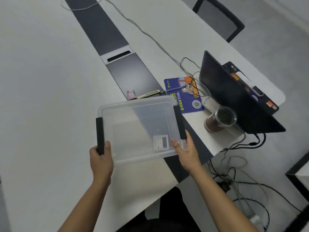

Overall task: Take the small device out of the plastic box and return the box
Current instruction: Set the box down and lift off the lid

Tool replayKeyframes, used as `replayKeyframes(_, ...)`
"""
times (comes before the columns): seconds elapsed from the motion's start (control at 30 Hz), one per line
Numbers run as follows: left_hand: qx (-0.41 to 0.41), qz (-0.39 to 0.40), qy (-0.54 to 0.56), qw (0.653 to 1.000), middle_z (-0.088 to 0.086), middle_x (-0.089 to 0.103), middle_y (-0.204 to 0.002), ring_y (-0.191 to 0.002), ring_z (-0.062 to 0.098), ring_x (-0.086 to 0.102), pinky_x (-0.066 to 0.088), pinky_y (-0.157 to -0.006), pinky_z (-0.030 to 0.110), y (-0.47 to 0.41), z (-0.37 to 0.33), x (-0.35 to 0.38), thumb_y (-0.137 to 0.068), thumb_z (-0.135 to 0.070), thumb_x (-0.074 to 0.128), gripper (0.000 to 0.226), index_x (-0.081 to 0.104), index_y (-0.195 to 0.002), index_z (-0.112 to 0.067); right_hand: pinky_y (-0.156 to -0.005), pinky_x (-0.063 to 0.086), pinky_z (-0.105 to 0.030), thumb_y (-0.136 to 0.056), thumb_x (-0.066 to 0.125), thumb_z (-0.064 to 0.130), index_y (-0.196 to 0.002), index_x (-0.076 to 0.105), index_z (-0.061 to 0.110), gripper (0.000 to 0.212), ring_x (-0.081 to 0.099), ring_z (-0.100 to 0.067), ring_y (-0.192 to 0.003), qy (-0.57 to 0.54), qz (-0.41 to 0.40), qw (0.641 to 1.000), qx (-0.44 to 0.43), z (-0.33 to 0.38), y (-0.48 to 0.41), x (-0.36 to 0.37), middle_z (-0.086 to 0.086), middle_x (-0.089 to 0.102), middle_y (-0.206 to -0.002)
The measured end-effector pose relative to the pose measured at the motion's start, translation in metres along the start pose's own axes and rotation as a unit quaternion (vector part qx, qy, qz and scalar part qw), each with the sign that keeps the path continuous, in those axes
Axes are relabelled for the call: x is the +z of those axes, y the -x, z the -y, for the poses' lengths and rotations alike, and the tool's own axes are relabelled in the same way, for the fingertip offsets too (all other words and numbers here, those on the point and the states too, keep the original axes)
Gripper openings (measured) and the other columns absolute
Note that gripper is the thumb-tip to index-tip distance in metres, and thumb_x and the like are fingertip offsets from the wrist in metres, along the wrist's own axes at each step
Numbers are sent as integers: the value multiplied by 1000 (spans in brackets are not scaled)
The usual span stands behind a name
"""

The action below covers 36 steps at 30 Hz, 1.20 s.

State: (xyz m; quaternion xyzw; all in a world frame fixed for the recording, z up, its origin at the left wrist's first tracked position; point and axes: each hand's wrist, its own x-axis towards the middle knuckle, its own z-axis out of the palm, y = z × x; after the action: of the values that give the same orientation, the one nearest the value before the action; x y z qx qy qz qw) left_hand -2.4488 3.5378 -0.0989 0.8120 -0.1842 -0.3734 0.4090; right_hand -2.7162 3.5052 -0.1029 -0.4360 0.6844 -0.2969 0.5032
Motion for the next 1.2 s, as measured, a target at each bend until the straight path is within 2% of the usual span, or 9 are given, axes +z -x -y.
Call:
replayKeyframes(0.1,5,-35,-8,999,-2,51,-85,-75,15,51,43,-65,27,-7,-2,11,-97,-49,55,42,51,-112,-10,-108,32,-23,-85,70,48,-151,34,24,79,44,-5,-130,11,8,1000,11,1,-22,-2,6,50,-144)
replayKeyframes(0.23,6,-62,-30,998,-4,54,-83,-80,23,56,47,-72,36,-17,-2,21,-95,-55,54,45,50,-110,-12,-108,43,-37,-74,67,70,-143,46,27,84,54,-12,-126,51,1,999,10,0,-47,-4,5,60,-136)
replayKeyframes(0.37,18,-86,-63,994,-11,57,-82,-87,26,60,50,-86,42,-18,-4,25,-94,-56,55,48,51,-124,-19,-103,40,-38,-88,55,62,-145,39,28,69,51,-24,-130,106,-49,993,9,14,-60,2,0,53,-144)
replayKeyframes(0.5,37,-105,-72,991,-7,63,-86,-90,25,62,50,-90,41,-30,-12,29,-95,-59,49,50,57,-131,-25,-94,45,-40,-94,44,59,-147,36,29,62,58,-33,-117,178,-86,980,-37,24,-67,14,-8,61,-133)
replayKeyframes(0.73,59,-109,-75,989,3,71,-114,-106,29,65,49,-99,43,-48,-20,40,-98,-58,43,55,52,-144,-28,-101,43,-41,-99,38,54,-152,33,22,62,47,-28,-131,171,-102,979,-45,36,-90,23,-7,47,-148)
replayKeyframes(0.9,45,-131,-60,989,6,58,-144,-126,28,57,38,-110,40,-47,-23,44,-101,-53,43,60,40,-154,-27,-99,37,-31,-103,24,48,-150,39,19,57,46,-26,-133,107,-132,985,-8,35,-101,27,-5,49,-147)
replayKeyframes(1.0,43,-137,-68,987,10,56,-143,-122,29,58,39,-108,41,-48,-22,46,-102,-53,40,60,36,-156,-27,-100,41,-32,-104,24,45,-151,36,19,55,42,-21,-135,97,-147,984,-22,37,-107,31,-4,46,-149)
replayKeyframes(1.1,42,-135,-75,987,11,57,-140,-119,30,59,41,-107,43,-52,-20,45,-102,-52,37,59,34,-157,-29,-88,42,-26,-105,27,40,-155,25,21,53,38,-18,-134,106,-151,982,-37,38,-110,33,-6,40,-149)
replayKeyframes(1.2,57,-125,-84,987,10,58,-140,-123,31,57,41,-110,47,-56,-14,44,-102,-52,34,58,36,-156,-29,-82,42,-23,-104,29,43,-154,26,25,54,34,-17,-136,116,-148,980,-62,37,-112,32,-6,39,-146)
